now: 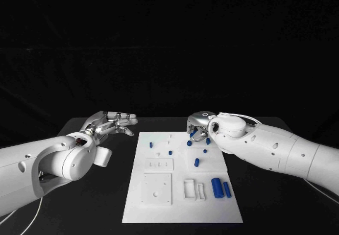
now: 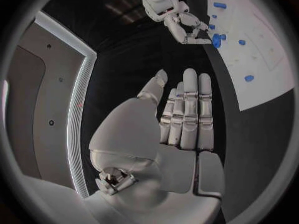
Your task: Assemble the parts on the task board
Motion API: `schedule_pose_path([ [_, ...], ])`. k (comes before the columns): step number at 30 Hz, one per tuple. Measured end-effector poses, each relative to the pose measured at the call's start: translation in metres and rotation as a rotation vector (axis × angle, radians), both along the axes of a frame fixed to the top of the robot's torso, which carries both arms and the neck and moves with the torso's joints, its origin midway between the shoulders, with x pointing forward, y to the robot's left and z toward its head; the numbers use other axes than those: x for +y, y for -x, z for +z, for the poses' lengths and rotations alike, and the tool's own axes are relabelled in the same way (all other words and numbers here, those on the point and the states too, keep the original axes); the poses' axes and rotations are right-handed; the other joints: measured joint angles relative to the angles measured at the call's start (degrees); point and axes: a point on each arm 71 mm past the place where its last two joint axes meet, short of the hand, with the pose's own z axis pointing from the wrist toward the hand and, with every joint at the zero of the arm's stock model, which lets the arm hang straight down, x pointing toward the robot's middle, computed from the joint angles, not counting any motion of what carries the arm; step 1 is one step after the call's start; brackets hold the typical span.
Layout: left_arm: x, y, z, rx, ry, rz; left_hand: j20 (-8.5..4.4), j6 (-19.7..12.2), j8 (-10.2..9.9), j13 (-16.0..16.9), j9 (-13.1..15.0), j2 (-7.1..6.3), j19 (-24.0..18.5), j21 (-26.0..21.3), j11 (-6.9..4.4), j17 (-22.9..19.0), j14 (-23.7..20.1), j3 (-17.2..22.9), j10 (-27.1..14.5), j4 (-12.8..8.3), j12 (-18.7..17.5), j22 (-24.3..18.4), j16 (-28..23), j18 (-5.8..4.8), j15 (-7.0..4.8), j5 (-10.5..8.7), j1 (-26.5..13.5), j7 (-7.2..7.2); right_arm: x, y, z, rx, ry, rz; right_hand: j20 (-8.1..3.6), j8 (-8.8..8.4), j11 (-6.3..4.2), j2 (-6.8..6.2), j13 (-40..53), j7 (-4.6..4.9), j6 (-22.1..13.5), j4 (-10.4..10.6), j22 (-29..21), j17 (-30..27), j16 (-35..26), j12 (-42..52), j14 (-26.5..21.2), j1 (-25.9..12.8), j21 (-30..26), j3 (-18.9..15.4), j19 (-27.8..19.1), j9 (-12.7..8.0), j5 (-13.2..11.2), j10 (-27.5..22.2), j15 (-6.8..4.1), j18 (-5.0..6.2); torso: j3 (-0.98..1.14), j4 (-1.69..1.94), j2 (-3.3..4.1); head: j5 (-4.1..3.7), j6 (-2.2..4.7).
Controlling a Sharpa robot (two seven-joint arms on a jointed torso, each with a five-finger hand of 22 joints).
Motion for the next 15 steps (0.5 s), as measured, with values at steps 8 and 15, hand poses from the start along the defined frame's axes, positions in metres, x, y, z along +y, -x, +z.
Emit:
schedule_pose_path([
  [8, 0.0, -0.001, 0.0, 0.001, -0.001, -0.001, 0.0, 0.0, 0.0, 0.0, 0.0, 0.0, 0.0, 0.0, 0.0, 0.0, 0.0, 0.0, 0.0, 0.0, 0.0, 0.0, 0.0, 0.0, 0.0, 0.0, 0.0, 0.0, 0.002, 0.002, -0.007, 0.008, 0.019, 0.006, -0.02, 0.0, 0.0, 0.0, 0.0, 0.0, 0.0, -0.2, 2.0, 0.0, 0.0, 0.0, 0.0, 0.0, -1.2, 0.6, 0.4, 0.0, 0.0, 0.0, 0.0, -0.01, 0.1, 0.1, 0.43, -0.19, 0.07],
  [15, 0.0, -0.001, 0.0, 0.003, -0.002, -0.001, 0.0, 0.0, 0.0, 0.0, 0.0, 0.25, 0.0, 0.0, 0.21, -0.2, 0.0, -0.1, -0.2, -0.1, 0.0, 0.0, 0.4, -0.01, 0.0, 0.0, -0.3, 0.0, 0.003, 0.004, -0.012, 0.015, 0.025, 0.009, -0.01, 0.0, -0.2, -0.23, 0.0, 0.0, 0.0, -0.2, 4.8, 0.0, 0.3, 0.0, 0.0, -0.2, -1.5, 2.3, 0.8, 0.0, -0.3, 0.2, -0.01, -0.04, 0.08, 0.23, 0.7, -0.21, -0.2],
])
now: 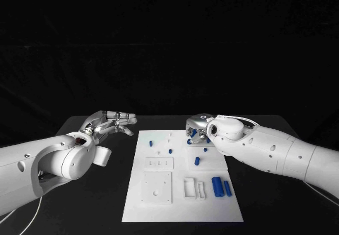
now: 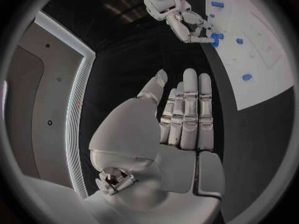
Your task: Assemble the parts on the task board
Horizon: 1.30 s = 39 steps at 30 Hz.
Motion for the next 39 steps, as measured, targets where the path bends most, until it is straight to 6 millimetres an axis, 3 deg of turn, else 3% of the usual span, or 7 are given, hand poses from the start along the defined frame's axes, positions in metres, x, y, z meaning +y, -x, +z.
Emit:
schedule_pose_path([
  [19, 0.0, 0.0006, -0.0001, 0.003, 0.0, -0.003, 0.0, 0.0, 0.0, 0.0, 0.0, 0.0, 0.0, 0.3, 0.0, 0.0, 0.0, -0.2, 0.0, 0.1, 0.0, 0.0, 0.4, 0.0, 0.0, 0.0, 0.0, 0.0, -0.0002, -0.0015, -0.0081, 0.008, 0.011, -0.009, -0.01, 0.0, 0.01, -0.23, 0.0, -0.06, 0.4, 0.4, 3.9, 0.0, 0.6, 0.0, -0.1, 0.2, -1.4, 2.5, 0.0, 0.0, -1.8, 0.4, 0.1, -0.1, 0.03, 0.59, 0.87, -0.42, 0.24],
  [25, 0.0, 0.0007, -0.0001, 0.004, 0.0, -0.004, 0.0, 0.0, 0.0, 0.0, 0.0, -0.01, 0.0, 0.3, 0.0, 0.0, 0.0, -0.2, 0.0, 0.1, 0.0, 0.0, 0.4, 0.0, 0.0, 0.0, 0.0, 0.01, 0.0004, -0.0015, -0.0086, 0.008, 0.012, -0.008, -0.11, 0.0, -0.29, -0.23, 0.0, -0.14, 1.3, 0.4, 5.1, 0.1, 0.8, 0.0, -0.1, 0.2, -1.6, 4.9, 0.5, 0.1, -4.4, 1.4, 0.1, -0.35, 0.02, 0.73, 1.04, -0.47, 0.25],
  [39, 0.0006, 0.0007, -0.0003, 0.006, -0.001, -0.004, 0.0, 0.0, 0.0, 0.0, 0.0, -0.01, 0.0, 0.3, 0.0, -0.1, 0.0, -0.2, 0.0, 0.1, 0.0, -0.1, 0.7, 0.01, 0.0, 0.0, 0.0, 0.01, -0.0015, -0.002, -0.0086, -0.001, 0.026, -0.015, -0.1, -0.01, -0.82, 0.14, 0.0, -0.21, 2.9, 0.1, 10.0, 0.2, 1.1, 0.0, -0.3, 1.2, 0.7, 7.6, 0.5, 0.2, -6.3, 3.9, -0.1, -0.39, -0.03, 0.77, 1.3, -0.47, 0.04],
])
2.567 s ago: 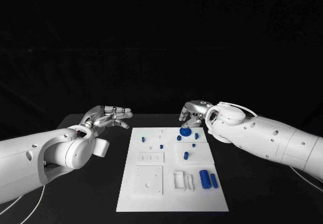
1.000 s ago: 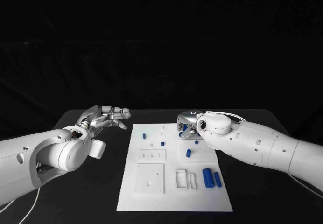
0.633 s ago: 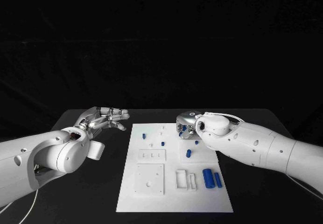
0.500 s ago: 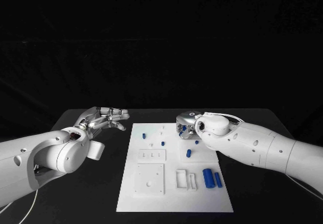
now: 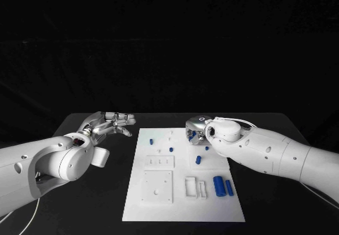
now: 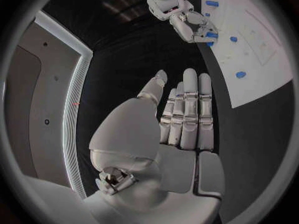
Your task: Assemble the parts on the task board
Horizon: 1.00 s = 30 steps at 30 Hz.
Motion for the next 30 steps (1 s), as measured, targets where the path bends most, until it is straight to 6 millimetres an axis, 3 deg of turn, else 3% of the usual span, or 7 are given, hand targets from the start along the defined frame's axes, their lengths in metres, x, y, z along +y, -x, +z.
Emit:
schedule_pose_path([
  [9, 0.001, 0.0, 0.0, 0.002, -0.001, 0.001, 0.0, 0.0, 0.0, 0.0, 0.0, 0.0, 0.0, 0.3, 0.0, 0.0, 0.0, -0.2, 0.0, -0.2, 0.0, 0.0, 0.0, 0.0, 0.0, -0.45, 0.0, 0.0, 0.0, 0.001, 0.001, -0.013, 0.009, -0.004, -0.2, 0.0, -0.43, 0.03, 0.0, -0.31, 0.7, -0.4, 4.2, 0.0, 0.2, 0.0, -0.2, 0.9, 3.1, 1.2, -0.2, 0.1, -1.4, 1.7, -0.21, -0.03, -0.04, 0.02, 0.07, 0.02, -0.02],
  [14, 0.001, 0.0, 0.0, 0.003, -0.001, 0.002, 0.0, 0.0, 0.0, 0.0, 0.0, 0.0, 0.0, 0.3, 0.0, 0.0, 0.0, -0.2, 0.0, -0.2, 0.0, 0.0, 0.0, 0.0, 0.0, -0.45, 0.0, 0.0, 0.002, 0.002, 0.003, -0.036, 0.001, 0.0, -0.63, 0.0, -0.75, 0.19, 0.0, -0.42, 1.2, -0.6, 5.7, 0.1, 0.2, 0.1, -0.1, 1.1, 3.8, 1.5, -0.2, 0.1, -1.8, 3.2, -0.66, -0.46, -0.07, 0.03, 0.1, 0.08, 0.22],
  [30, 0.001, 0.0, 0.0, 0.003, -0.002, 0.002, 0.0, 0.0, 0.0, 0.0, 0.0, 0.0, 0.0, 0.3, 0.0, -0.1, 0.0, -0.2, 0.0, -0.2, 0.0, -0.1, 0.2, 0.0, 0.0, -0.44, 0.0, 0.0, 0.024, 0.009, 0.017, -0.15, -0.072, 0.028, -1.04, 0.0, -0.81, -0.14, 0.0, -0.36, 1.6, 0.0, 9.8, 0.3, 0.6, 0.1, -0.1, 2.0, 3.3, 3.6, -0.2, 0.1, -2.7, 3.3, -0.66, -0.81, -0.19, 0.07, 0.27, 0.21, 1.33],
])
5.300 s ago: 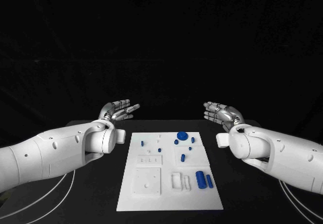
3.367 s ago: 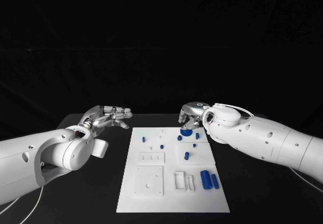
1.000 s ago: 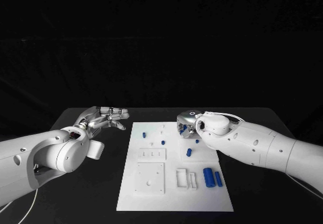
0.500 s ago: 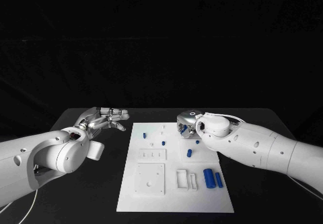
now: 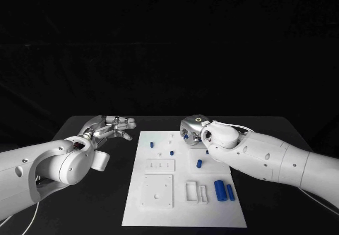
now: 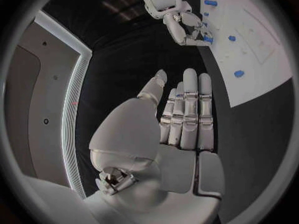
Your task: Assemble the parts on the task board
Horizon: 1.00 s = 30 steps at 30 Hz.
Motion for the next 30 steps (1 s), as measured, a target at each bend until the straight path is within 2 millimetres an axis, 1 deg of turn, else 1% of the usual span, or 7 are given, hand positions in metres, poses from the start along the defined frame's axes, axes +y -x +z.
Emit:
schedule_pose_path([
  [6, -0.001, 0.0, 0.001, -0.002, 0.0, -0.003, 0.0, 0.0, 0.0, 0.0, 0.0, 0.0, 0.0, 0.0, 0.0, 0.0, 0.0, 0.0, 0.0, 0.0, 0.0, 0.0, 0.0, 0.0, 0.0, 0.0, 0.0, 0.0, 0.01, -0.001, 0.003, -0.032, -0.016, -0.002, -0.01, 0.0, 0.0, -0.23, 0.0, 0.0, 0.0, 0.2, 1.1, 0.0, 0.0, -0.1, 0.0, 0.2, -0.6, 0.2, 0.0, 0.0, 0.0, 0.0, 0.0, 0.47, -0.07, 0.12, 0.1, -0.01, 0.19],
  [12, -0.003, 0.0, 0.002, -0.004, 0.001, -0.007, 0.0, 0.0, 0.0, 0.0, 0.0, 0.0, 0.0, 0.0, 0.0, 0.0, 0.0, 0.0, 0.0, 0.0, 0.0, 0.0, 0.0, 0.0, 0.0, 0.0, 0.0, 0.03, 0.019, -0.005, 0.004, -0.059, -0.027, -0.009, 0.11, 0.0, -0.01, -0.24, 0.0, 0.0, 0.0, 0.3, 1.7, 0.0, 0.0, -0.1, 0.0, 0.2, -0.9, 0.3, 0.1, 0.0, 0.0, 0.0, 0.0, 0.55, -0.19, 0.4, 0.14, 0.04, 0.32],
  [18, -0.005, 0.0, 0.003, -0.005, 0.001, -0.011, 0.0, 0.0, 0.0, 0.0, 0.0, 0.0, 0.0, 0.0, 0.0, -0.1, 0.0, 0.0, 0.0, 0.0, 0.0, 0.0, 0.0, 0.0, 0.0, 0.0, 0.0, 0.03, 0.026, -0.009, 0.004, -0.081, -0.035, -0.015, 0.03, 0.0, -0.01, -0.3, 0.0, 0.0, 0.0, 0.3, 2.1, 0.0, 0.0, 0.0, 0.0, 0.3, -1.3, 0.7, 0.4, 0.0, 0.0, 0.0, -0.01, 0.55, -0.38, 0.92, 0.19, -0.35, 0.32],
  [22, -0.006, -0.001, 0.005, -0.009, 0.001, -0.014, 0.0, 0.0, 0.0, 0.0, 0.0, 0.0, 0.0, 0.0, 0.0, -0.1, 0.0, 0.0, 0.0, 0.0, 0.0, 0.0, 0.0, 0.0, 0.0, 0.0, 0.0, 0.03, 0.03, -0.012, 0.004, -0.091, -0.039, -0.017, 0.03, 0.0, -0.01, -0.3, 0.0, 0.0, 0.0, 0.3, 2.2, 0.0, 0.0, 0.1, 0.0, 0.3, -1.3, 0.7, 0.4, 0.0, -0.1, 0.0, -0.01, 0.55, -0.53, 1.29, 0.31, -0.54, 0.51],
  [25, -0.007, -0.001, 0.006, -0.011, 0.002, -0.016, 0.0, 0.0, 0.0, 0.0, 0.0, 0.0, 0.0, 0.0, 0.0, -0.1, 0.0, 0.0, 0.0, 0.0, 0.0, 0.0, 0.0, 0.0, 0.0, 0.0, 0.0, 0.03, 0.032, -0.013, 0.004, -0.097, -0.043, -0.017, 0.03, 0.0, -0.01, -0.62, 0.0, 0.0, 0.0, 0.6, 2.7, 0.0, 0.0, 0.1, 0.0, 0.0, -2.2, 0.9, 0.4, 0.0, -0.1, 0.0, -0.01, 0.54, -0.65, 1.49, 0.38, -0.59, 0.63],
  [30, -0.008, -0.001, 0.007, -0.014, 0.002, -0.02, 0.0, 0.0, 0.0, 0.0, 0.0, 0.0, 0.0, 0.0, 0.0, -0.1, 0.0, 0.0, 0.0, 0.0, 0.0, 0.0, 0.0, 0.0, 0.0, 0.0, 0.0, 0.03, 0.033, -0.015, 0.003, -0.103, -0.045, -0.021, 0.03, 0.0, -0.01, -0.62, 0.0, 0.0, 0.0, 0.6, 2.8, 0.0, 0.0, 0.2, 0.0, 0.0, -2.2, 0.9, 0.4, 0.0, 0.2, 0.0, 0.0, 0.53, -0.82, 1.8, 0.48, -0.67, 0.87],
])
